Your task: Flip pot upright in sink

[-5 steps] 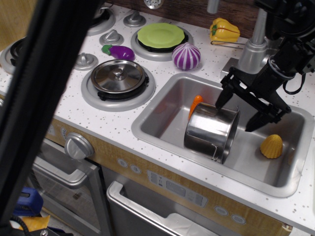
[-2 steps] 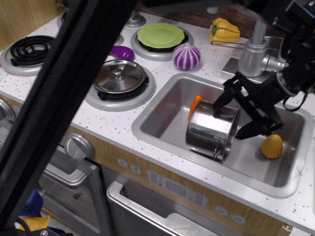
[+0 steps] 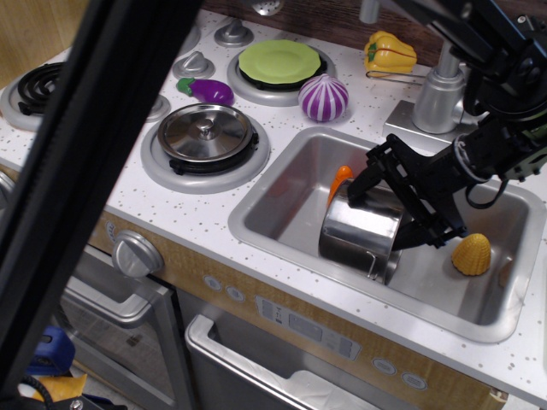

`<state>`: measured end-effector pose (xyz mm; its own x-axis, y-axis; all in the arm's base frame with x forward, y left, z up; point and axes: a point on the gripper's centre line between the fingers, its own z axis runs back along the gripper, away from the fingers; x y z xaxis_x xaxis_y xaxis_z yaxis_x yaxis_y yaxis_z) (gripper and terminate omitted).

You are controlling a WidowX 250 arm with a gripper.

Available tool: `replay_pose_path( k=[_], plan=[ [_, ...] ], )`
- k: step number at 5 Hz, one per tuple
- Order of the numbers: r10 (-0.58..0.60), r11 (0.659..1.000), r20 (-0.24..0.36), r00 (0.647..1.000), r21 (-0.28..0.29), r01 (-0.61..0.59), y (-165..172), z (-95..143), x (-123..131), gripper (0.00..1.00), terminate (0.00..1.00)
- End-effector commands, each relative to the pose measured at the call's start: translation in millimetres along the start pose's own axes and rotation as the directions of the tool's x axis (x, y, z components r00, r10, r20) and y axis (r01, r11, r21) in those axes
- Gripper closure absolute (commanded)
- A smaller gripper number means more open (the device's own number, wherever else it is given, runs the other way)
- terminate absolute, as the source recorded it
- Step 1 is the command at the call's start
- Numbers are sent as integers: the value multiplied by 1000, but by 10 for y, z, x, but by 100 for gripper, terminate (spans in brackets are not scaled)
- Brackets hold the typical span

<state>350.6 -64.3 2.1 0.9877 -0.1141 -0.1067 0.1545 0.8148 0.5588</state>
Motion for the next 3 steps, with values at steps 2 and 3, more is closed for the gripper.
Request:
replay_pose_path(
  k=[2, 3],
  plan=[
    [78, 994, 117, 990, -91, -68, 262, 156, 47, 100, 0],
    [135, 981, 142, 981, -160, -112, 277, 134, 57, 100, 0]
  ],
)
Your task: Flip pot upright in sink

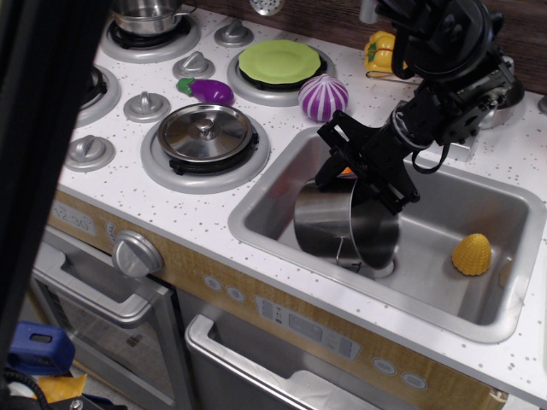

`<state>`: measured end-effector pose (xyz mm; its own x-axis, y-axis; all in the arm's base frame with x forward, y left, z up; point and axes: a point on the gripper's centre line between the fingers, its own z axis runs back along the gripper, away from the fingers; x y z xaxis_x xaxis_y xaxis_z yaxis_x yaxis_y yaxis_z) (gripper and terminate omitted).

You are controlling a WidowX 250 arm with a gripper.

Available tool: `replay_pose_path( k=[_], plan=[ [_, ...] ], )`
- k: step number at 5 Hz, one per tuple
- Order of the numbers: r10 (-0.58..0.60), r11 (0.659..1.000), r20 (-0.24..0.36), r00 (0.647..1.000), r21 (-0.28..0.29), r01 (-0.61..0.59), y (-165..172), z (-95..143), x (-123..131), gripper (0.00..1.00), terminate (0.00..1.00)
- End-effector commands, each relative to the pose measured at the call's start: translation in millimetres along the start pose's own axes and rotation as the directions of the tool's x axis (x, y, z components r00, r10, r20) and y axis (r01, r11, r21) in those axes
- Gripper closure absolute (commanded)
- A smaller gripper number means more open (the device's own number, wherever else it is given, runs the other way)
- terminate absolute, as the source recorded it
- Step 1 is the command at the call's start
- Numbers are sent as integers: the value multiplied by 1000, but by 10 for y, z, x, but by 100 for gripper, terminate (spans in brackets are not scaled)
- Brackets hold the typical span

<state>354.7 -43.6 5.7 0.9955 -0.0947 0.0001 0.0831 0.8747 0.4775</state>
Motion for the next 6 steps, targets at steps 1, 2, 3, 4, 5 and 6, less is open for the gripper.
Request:
replay_pose_path(
  k=[1, 2, 3, 4, 5, 6],
  plan=[
    [88, 993, 85, 993, -88, -80, 48, 206, 66, 100, 0],
    [123, 984, 91, 988, -138, -110, 67, 192, 50, 100, 0],
    [117, 984, 99, 988, -145, -102, 81, 173, 37, 100, 0],
    [80, 987, 136, 987, -151, -60, 88, 99, -13, 0, 0],
    [80, 987, 136, 987, -151, -60, 88, 99, -13, 0, 0],
    [80, 987, 136, 987, -151, -60, 88, 99, -13, 0, 0]
  ],
)
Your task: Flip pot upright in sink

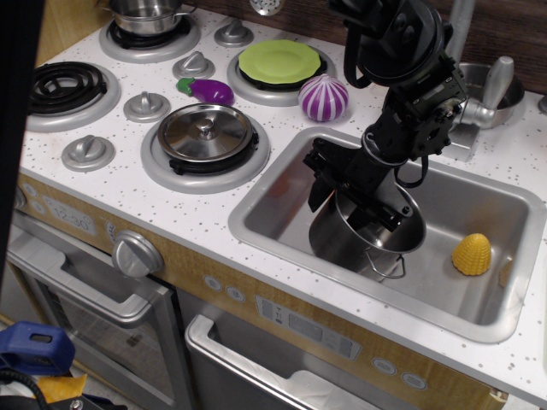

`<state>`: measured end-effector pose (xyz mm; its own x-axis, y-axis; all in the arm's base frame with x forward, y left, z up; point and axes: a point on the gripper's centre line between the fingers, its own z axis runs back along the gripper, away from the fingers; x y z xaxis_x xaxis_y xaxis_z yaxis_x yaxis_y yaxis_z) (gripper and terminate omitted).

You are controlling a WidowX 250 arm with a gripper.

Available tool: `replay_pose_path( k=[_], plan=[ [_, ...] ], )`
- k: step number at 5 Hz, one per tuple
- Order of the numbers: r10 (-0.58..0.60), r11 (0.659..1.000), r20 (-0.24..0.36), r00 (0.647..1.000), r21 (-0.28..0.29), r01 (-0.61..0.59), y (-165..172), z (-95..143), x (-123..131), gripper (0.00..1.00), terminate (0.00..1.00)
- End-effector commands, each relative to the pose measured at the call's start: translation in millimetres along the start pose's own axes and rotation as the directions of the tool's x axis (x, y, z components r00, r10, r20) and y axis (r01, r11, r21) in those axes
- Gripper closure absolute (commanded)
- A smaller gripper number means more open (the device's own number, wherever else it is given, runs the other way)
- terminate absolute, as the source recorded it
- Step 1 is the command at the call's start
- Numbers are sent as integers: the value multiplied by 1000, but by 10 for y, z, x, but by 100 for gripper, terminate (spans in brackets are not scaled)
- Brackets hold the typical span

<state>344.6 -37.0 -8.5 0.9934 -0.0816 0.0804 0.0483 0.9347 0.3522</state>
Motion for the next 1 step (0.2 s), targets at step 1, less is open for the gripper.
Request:
replay_pose_path(
  k=[1],
  plan=[
    [21, 1000, 76, 997, -13, -20, 68, 255, 115, 0, 100]
  ],
)
